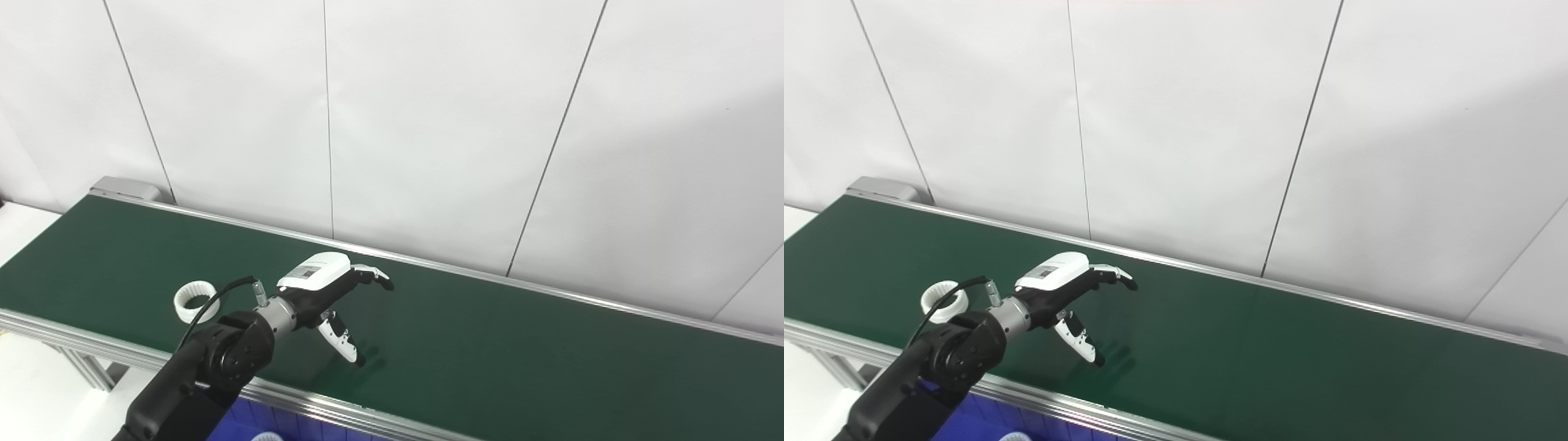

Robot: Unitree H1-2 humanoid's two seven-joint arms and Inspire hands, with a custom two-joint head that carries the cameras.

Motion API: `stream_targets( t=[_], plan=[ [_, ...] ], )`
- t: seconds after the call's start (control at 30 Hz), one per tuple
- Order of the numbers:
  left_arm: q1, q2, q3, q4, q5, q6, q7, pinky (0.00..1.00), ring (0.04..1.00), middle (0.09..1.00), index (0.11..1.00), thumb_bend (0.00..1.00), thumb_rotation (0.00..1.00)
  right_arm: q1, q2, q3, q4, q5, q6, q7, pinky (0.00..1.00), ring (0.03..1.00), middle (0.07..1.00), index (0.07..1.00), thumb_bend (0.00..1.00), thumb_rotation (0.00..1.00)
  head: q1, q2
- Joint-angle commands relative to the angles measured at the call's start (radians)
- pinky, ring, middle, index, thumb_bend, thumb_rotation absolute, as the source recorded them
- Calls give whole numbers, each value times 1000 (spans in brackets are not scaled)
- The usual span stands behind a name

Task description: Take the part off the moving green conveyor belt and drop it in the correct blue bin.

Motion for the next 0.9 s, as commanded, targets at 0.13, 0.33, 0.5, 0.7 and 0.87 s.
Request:
stream_targets(
  t=[0.13, 0.33, 0.5, 0.7, 0.87],
  plan=[
    [-57, 39, -5, -2, 43, 33, -31, 780, 855, 864, 804, 916, 54, -4, 7, -1, -28, -3, -48, -10, 709, 765, 808, 900, 296, 818, -1, -1],
    [-60, 50, -16, 30, 58, 35, -39, 777, 854, 866, 814, 909, 59, -1, 6, 2, -31, -7, -48, -14, 712, 769, 809, 903, 310, 827, -5, 1],
    [-60, 55, -28, 60, 74, 30, -33, 783, 858, 868, 808, 921, 43, 1, 4, 2, -32, -5, -48, -13, 714, 766, 806, 901, 316, 824, -6, 1],
    [-68, 65, -39, 86, 85, 28, -45, 821, 870, 871, 813, 934, 25, 3, 3, 3, -35, -7, -48, -14, 712, 762, 804, 900, 339, 834, -10, 4],
    [-71, 71, -48, 103, 87, 25, -54, 843, 872, 868, 815, 938, 14, 1, -4, 6, -33, -8, -48, -12, 705, 762, 807, 907, 314, 845, -7, 6]
  ],
)
